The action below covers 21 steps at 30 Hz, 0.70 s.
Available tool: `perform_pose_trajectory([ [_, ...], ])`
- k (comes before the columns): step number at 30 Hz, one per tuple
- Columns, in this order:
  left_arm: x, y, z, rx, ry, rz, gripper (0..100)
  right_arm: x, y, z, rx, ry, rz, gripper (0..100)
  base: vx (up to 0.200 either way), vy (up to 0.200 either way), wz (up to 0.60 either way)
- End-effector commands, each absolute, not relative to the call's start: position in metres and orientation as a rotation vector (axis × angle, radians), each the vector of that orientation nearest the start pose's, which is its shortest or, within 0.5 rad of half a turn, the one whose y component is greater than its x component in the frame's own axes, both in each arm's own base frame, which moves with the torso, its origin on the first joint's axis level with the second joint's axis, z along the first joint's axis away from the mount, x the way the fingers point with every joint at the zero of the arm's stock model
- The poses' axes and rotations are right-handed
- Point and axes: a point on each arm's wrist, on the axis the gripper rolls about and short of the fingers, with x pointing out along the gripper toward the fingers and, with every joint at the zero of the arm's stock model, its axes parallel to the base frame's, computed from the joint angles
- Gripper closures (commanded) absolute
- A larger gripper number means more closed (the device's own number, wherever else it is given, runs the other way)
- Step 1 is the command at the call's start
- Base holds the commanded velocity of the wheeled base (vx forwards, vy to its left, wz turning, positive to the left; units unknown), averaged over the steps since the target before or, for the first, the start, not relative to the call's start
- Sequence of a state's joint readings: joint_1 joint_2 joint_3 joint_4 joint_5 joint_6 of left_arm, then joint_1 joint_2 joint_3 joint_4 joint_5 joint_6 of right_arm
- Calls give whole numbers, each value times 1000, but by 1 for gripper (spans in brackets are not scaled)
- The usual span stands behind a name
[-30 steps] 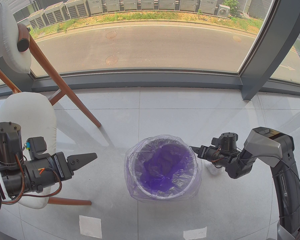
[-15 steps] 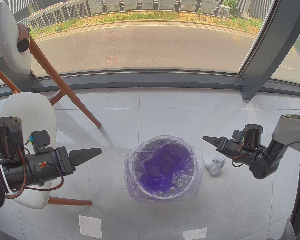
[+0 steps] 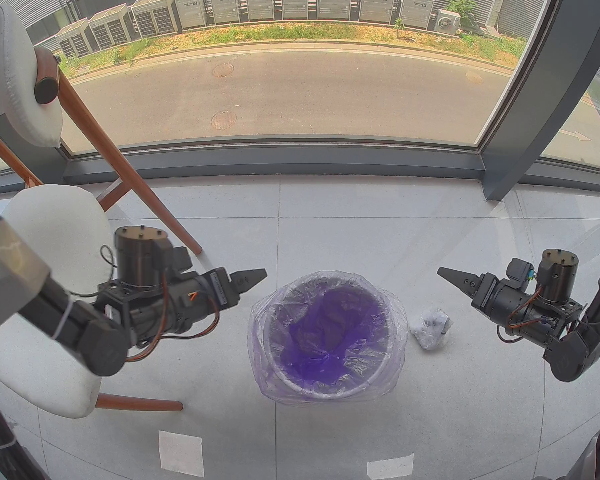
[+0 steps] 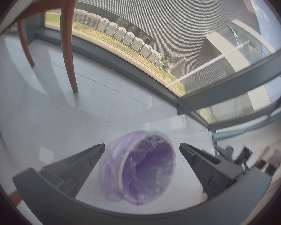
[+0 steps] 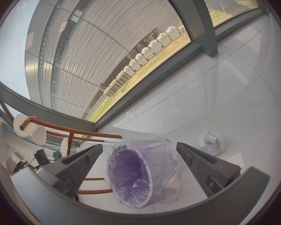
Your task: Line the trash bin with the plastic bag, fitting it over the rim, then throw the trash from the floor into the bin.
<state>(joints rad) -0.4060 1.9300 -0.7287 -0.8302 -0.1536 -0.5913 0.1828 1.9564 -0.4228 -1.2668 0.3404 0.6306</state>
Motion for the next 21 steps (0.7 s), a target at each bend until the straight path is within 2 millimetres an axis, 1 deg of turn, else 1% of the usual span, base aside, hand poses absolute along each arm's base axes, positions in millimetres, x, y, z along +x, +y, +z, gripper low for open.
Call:
perform_pose_trajectory([
  [1, 369, -162, 43, -675, 572, -299, 0, 258, 56, 98, 635, 377, 437, 0, 0, 0, 0],
  [2, 370, -161, 42, -678, 573, -297, 0, 257, 56, 98, 635, 379, 438, 0, 0, 0, 0],
  [5, 379, -160, 21, -673, 608, -261, 0, 252, 59, 97, 634, 394, 451, 0, 0, 0, 0],
  [6, 379, -160, 21, -673, 608, -261, 0, 252, 59, 97, 634, 394, 451, 0, 0, 0, 0],
  [7, 382, -159, 7, -672, 631, -240, 0, 249, 62, 96, 632, 407, 458, 0, 0, 0, 0],
  [10, 386, -159, -5, -674, 638, -227, 0, 247, 63, 93, 631, 423, 461, 0, 0, 0, 0],
  [21, 390, -153, -7, -683, 636, -223, 0, 248, 65, 88, 633, 444, 458, 0, 0, 0, 0],
])
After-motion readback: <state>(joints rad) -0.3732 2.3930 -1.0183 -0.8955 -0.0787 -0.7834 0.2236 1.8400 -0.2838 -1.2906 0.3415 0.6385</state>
